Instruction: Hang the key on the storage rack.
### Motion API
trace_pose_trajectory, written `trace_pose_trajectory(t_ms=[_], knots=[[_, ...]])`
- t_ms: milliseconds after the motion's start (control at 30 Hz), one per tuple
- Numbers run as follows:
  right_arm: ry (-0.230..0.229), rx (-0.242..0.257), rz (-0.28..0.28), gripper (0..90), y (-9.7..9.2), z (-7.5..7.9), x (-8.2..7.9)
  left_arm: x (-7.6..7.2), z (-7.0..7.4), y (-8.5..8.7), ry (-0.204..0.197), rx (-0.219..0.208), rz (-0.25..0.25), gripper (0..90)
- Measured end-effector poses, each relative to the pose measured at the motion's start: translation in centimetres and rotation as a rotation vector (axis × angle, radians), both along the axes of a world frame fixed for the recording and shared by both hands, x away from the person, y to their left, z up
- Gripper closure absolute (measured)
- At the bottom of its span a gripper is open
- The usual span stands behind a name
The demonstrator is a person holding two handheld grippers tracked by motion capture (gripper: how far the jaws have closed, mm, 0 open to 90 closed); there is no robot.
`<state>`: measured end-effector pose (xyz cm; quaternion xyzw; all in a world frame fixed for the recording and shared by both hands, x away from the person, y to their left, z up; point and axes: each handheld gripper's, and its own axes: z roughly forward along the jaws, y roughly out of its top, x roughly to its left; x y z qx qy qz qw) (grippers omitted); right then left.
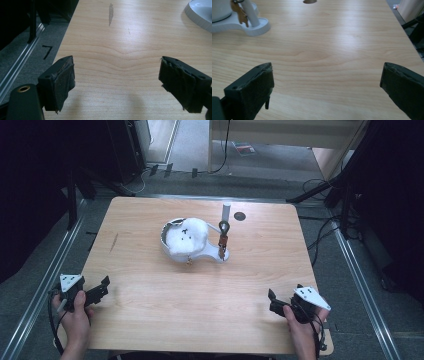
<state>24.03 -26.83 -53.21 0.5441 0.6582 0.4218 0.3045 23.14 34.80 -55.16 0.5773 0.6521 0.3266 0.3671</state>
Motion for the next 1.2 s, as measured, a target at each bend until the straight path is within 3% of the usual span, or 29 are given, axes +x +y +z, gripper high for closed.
trace_pose_trajectory(t_ms=[300, 600, 733, 833, 1200], knots=[[0.01, 0.011, -0.062, 0.0, -3.7, -0.7, -1.3, 0.0, 0.0, 0.0, 0.0, 0.001, 0.0, 14.1], [0.02, -0.014, -0.104, 0.0, -7.1, -1.3, -2.5, 0.0, 0.0, 0.0, 0.002, 0.006, -0.001, 14.1], [0.016, 0.017, -0.109, 0.0, -8.3, -1.4, -2.9, 0.0, 0.0, -0.1, 0.003, 0.009, -0.003, 14.1], [0.019, 0.051, -0.122, 2.6, -8.7, -1.4, -2.9, 0.0, 0.0, -0.1, 0.003, 0.009, -0.003, 14.1], [0.039, 0.023, -0.114, 6.1, -8.1, -1.4, -2.6, 0.1, 0.0, -0.2, 0.01, 0.021, 0.0, 14.1]])
